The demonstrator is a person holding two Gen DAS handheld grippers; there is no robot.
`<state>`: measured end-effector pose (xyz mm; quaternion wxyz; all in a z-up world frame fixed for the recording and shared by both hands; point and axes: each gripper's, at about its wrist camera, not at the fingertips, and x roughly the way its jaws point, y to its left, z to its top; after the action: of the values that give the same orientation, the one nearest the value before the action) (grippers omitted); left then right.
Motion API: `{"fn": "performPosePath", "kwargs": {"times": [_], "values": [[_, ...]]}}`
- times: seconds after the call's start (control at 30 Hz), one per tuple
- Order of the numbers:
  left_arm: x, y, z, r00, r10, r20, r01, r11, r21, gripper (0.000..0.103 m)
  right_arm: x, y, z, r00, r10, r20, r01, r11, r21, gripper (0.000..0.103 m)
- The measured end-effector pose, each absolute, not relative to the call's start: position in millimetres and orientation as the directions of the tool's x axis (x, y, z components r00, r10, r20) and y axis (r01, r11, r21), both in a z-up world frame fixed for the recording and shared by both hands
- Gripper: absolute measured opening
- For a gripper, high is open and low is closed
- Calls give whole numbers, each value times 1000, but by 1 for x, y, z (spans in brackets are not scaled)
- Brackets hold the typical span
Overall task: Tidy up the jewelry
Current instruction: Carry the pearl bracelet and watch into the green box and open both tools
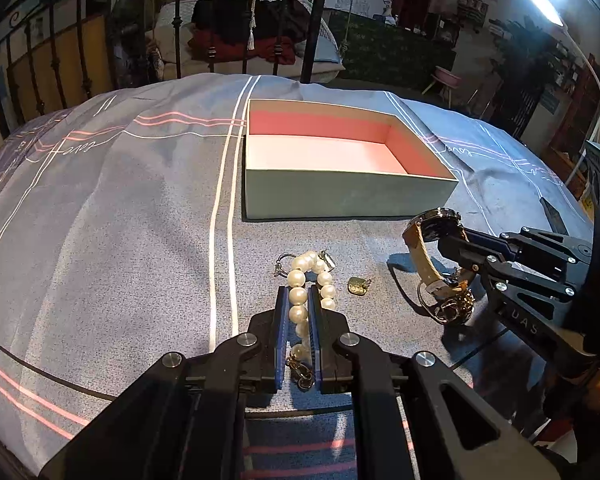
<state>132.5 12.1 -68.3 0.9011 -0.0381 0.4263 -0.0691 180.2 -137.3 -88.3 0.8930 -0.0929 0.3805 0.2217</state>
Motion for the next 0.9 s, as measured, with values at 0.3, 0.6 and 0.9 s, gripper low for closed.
{"fn": "performPosePath", "kwargs": {"times": [0.3,0.6,0.9], "values": [[136,3,-32,686,-180,-705,134,984,-121,9,179,-143,-55,673,366,-642,-467,884,14,13],[170,-10,9,748,-192,-635,157,981,-112,9,208,-147,-31,702,369,-609,-443,896,33,13],[225,-25,25,757,-185,-627,146,983,-114,9,260,-146,-17,705,345,-620,-403,914,50,13]]}}
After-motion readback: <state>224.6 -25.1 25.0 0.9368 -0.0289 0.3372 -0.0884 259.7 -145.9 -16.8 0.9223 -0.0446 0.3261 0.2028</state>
